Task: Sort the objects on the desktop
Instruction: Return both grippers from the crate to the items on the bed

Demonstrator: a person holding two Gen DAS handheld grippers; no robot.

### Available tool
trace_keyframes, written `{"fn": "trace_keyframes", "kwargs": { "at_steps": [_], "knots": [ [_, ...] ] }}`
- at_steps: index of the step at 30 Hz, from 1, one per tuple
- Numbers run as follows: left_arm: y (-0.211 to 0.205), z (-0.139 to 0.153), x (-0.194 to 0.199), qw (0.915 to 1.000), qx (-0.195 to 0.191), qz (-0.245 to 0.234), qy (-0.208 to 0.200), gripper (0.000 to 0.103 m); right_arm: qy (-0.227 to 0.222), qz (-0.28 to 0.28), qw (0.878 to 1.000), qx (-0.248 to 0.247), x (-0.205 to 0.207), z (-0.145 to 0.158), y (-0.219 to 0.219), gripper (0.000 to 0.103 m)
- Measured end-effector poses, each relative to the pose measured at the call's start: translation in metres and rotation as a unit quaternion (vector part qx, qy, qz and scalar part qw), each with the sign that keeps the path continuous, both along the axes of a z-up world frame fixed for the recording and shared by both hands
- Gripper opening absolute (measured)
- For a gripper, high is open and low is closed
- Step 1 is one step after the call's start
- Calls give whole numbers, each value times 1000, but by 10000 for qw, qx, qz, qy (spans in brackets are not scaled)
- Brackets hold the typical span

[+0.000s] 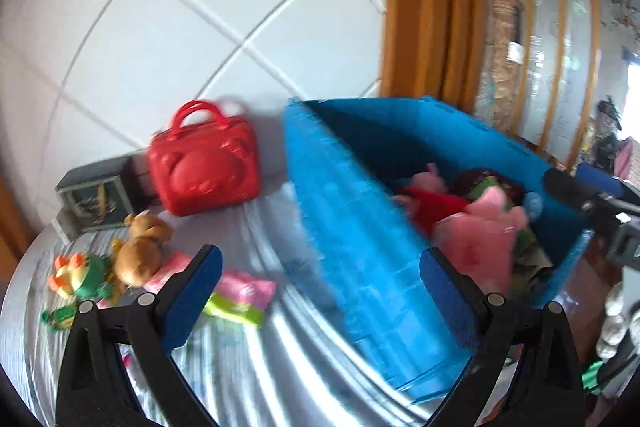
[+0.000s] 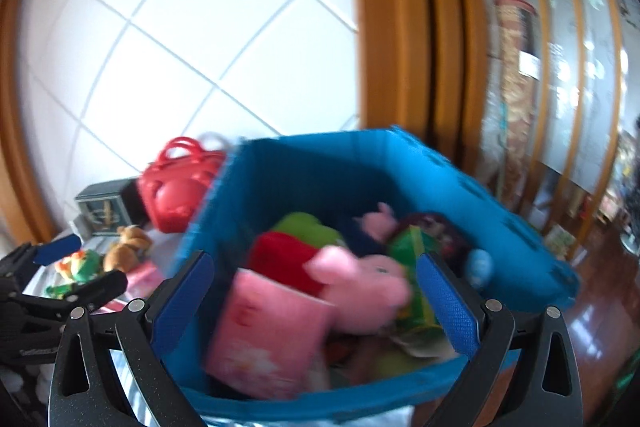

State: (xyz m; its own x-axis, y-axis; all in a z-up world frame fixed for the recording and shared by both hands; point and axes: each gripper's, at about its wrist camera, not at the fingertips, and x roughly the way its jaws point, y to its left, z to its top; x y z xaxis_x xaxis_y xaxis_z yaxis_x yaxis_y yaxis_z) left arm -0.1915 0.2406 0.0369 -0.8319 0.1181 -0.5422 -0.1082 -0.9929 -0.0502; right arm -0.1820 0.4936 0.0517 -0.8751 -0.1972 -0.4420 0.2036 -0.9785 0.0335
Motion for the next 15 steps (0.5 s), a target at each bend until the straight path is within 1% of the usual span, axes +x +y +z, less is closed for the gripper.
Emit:
{"fn": "trace_keyframes", "kwargs": {
  "at_steps": [3,6,9,12,15],
  "knots": [
    [-50,-17,-4,9986,107,416,-323,100,55,306,9995,-41,2,1,-36,103],
    [-98,-40,-4,9949,168,763,-643,100,18,611,9981,-64,1,-1,-74,103],
    [-140,-63,0,9905,146,1091,-826,100,-24,941,9956,-19,0,-8,-112,103],
    [-179,-84,7,9870,90,1285,-963,101,-97,1202,9927,36,-4,-18,-147,103],
    [-218,-105,12,9837,9,1397,-1135,101,-278,1375,9901,70,-13,-34,-179,103]
  ]
}}
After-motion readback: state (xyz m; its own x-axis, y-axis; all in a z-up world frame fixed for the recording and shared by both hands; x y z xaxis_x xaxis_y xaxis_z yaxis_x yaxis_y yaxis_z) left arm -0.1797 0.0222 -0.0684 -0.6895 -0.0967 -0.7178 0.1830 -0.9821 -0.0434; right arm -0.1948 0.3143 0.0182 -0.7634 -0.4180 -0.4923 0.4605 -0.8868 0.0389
